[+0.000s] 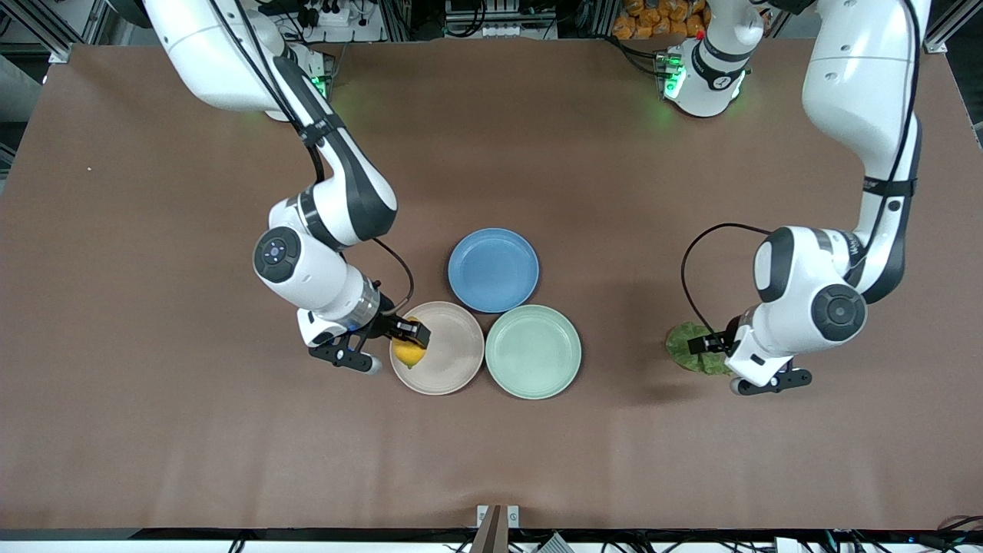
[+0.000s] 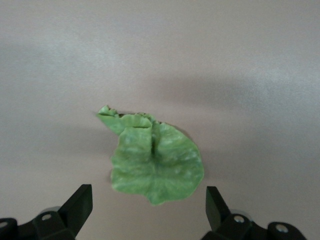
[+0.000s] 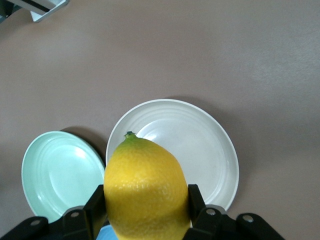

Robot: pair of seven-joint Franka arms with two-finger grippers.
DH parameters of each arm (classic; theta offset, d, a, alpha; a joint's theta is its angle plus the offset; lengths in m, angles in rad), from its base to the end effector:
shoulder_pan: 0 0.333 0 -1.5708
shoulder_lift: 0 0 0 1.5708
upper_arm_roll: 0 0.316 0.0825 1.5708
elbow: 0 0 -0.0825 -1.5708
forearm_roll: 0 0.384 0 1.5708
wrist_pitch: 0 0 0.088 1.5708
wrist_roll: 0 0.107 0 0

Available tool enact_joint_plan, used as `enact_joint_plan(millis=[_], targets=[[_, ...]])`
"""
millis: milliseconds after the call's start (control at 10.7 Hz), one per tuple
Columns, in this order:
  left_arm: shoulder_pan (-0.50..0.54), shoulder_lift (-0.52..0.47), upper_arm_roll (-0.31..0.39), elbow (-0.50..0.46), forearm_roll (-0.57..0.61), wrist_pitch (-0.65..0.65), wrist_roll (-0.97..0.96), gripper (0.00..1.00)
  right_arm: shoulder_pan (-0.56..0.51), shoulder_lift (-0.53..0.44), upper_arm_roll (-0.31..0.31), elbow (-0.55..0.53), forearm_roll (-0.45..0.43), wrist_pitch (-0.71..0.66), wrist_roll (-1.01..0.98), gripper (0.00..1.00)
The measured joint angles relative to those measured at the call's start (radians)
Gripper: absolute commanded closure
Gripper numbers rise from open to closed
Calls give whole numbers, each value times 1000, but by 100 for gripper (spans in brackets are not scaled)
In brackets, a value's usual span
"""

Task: Place lemon and lettuce in plates
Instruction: 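Carry the lemon onto the beige plate while the left gripper grasps lettuce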

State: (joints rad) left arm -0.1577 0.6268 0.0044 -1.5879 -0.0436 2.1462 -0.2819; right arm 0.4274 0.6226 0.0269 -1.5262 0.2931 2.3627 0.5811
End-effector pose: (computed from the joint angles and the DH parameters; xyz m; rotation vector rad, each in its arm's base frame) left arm 0.6809 -0.1075 0.2633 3.1128 0.2383 -0.1156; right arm 0.6532 0.3192 0.3156 -2.7888 0.4514 -0.0911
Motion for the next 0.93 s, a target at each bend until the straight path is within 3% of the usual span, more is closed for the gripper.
enact_joint_plan(millis=[748, 841, 935], targets=[[-7, 85, -6, -16, -33, 95, -2, 0, 0, 105, -3, 2, 220, 61, 122, 99], [-7, 86, -6, -27, -33, 115, -2, 0, 0, 118, -3, 3, 225, 74, 122, 94], [-8, 86, -7, -40, -33, 135, -2, 0, 0, 128, -3, 3, 228, 82, 122, 81]])
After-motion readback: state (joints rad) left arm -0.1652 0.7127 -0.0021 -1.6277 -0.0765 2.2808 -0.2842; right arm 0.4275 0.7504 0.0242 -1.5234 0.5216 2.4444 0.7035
